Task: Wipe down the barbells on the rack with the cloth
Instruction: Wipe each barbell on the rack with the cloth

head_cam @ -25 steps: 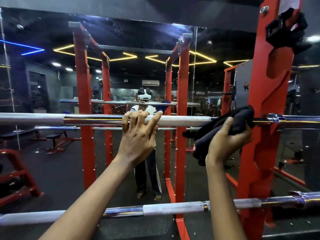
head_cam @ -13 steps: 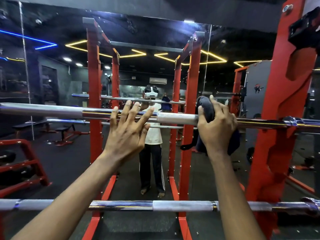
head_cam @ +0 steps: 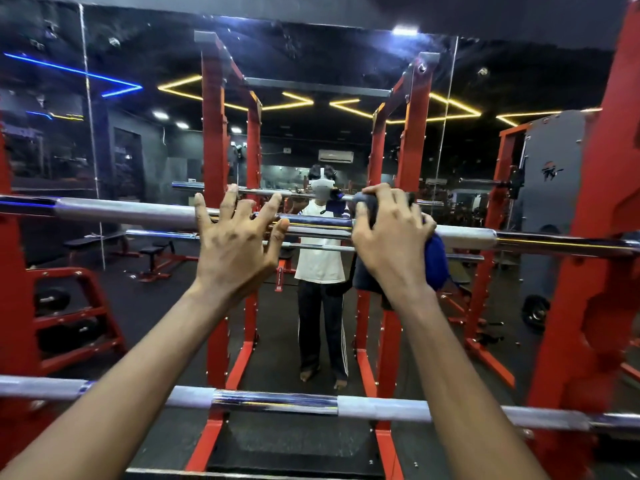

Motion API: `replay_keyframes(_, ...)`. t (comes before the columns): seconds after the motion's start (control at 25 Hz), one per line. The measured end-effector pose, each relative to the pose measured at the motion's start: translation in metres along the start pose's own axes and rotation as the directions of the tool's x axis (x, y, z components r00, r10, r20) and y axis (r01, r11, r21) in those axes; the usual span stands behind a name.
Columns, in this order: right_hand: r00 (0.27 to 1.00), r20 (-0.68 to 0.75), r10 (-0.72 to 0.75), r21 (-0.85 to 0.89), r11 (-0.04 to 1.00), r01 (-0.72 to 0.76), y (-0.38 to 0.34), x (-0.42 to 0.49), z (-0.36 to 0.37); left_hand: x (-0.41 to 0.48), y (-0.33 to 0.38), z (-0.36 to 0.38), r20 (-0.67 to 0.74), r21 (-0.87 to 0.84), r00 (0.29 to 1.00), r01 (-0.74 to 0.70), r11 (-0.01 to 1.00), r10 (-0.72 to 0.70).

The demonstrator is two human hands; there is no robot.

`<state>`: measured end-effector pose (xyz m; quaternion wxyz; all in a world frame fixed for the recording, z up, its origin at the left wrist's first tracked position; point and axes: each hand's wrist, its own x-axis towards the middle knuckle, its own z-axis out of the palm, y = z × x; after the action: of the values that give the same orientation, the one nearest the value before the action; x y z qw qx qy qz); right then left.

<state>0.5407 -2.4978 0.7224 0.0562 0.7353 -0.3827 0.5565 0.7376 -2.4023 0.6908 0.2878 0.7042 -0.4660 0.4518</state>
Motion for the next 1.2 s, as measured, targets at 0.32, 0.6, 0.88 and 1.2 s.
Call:
replay_keyframes(0.32, 0.933, -0.121, -0.34, 0.063, 0.935, 0.349, 0.017, -0.034, 0.023, -0.002, 0.001, 0.0, -0.044, -0.027, 0.999, 0.009, 1.0, -0.01)
replay_keyframes(0.6, 0.994, 0.0, -0.109, 0.019, 0.994, 0.109, -0.02, -0.014, 0.018, -0.003, 0.001, 0.003, -0.044, -0.068, 0.998, 0.036, 0.997, -0.039)
replay_keyframes(0.88, 0.985, 0.135, -0.111, 0.018, 0.994, 0.109, -0.027, -0.001, 0.009, 0.002, -0.019, -0.004, -0.043, 0.057, 0.994, -0.101, 0.993, 0.103)
replay_keyframes(1.2, 0.968, 0.139, -0.208, -0.06, 0.974, 0.218, -0.049, -0.018, 0.024, 0.0, -0.043, 0.005, -0.124, 0.047, 0.985, -0.115, 0.992, 0.121)
